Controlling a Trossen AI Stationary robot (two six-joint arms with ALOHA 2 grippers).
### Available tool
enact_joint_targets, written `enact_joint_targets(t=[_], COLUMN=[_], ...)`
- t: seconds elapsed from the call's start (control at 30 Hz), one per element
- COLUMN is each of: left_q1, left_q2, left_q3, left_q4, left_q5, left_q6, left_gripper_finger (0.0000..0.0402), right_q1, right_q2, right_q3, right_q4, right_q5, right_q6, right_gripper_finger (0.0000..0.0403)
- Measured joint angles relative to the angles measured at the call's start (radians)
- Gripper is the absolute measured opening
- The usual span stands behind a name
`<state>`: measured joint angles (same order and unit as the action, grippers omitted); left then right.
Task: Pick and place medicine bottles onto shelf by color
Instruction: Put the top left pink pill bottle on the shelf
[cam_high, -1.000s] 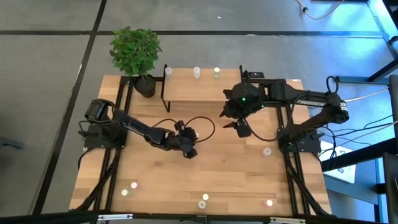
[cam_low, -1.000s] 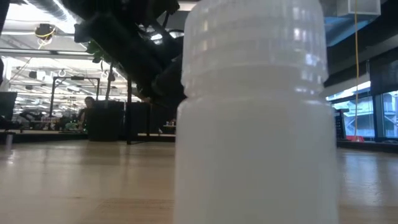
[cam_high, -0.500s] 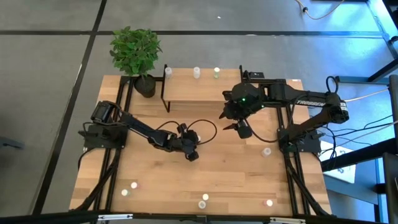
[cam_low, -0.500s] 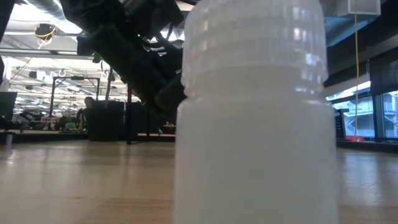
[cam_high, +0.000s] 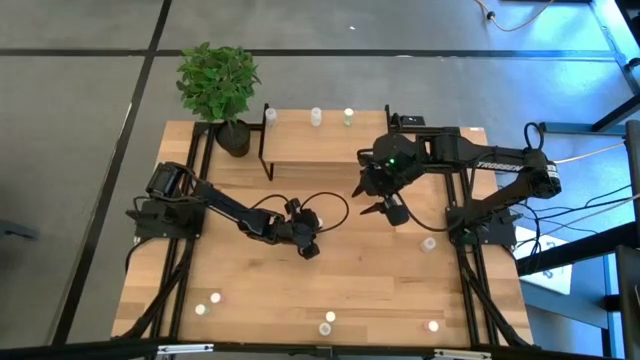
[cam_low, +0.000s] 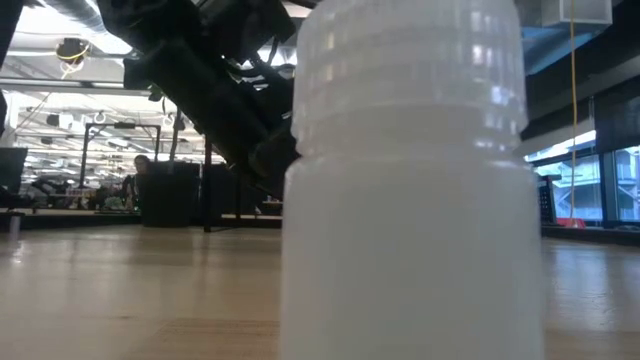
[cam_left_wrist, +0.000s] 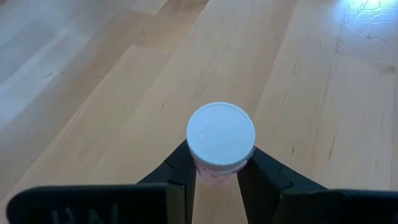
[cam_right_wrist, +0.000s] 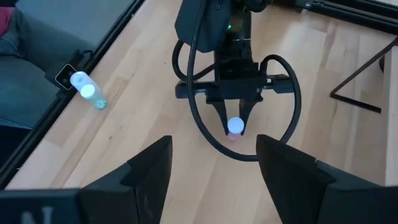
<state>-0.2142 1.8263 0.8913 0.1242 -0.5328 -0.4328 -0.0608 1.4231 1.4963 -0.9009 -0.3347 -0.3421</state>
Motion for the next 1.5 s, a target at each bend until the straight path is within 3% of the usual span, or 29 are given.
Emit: enact_joint_targets(t=[1.03,1.5], left_q1=[0.013,0.013], left_q2=[0.020,0.020], left_q3=[0.000,0.000], left_q4=[0.012,0.010], left_q5=[0.022,0.022], left_q6=[-0.037,-0.054], left_gripper_finger=[0.0083,0.0188], right_q1=[0.000,0.000], right_q2=[0.000,0.000], right_q3=[0.000,0.000], right_q4=[0.002,0.002], right_q5=[0.001,0.001], right_q6=[0.001,0.001], right_gripper_finger=[0.0236,0.0236])
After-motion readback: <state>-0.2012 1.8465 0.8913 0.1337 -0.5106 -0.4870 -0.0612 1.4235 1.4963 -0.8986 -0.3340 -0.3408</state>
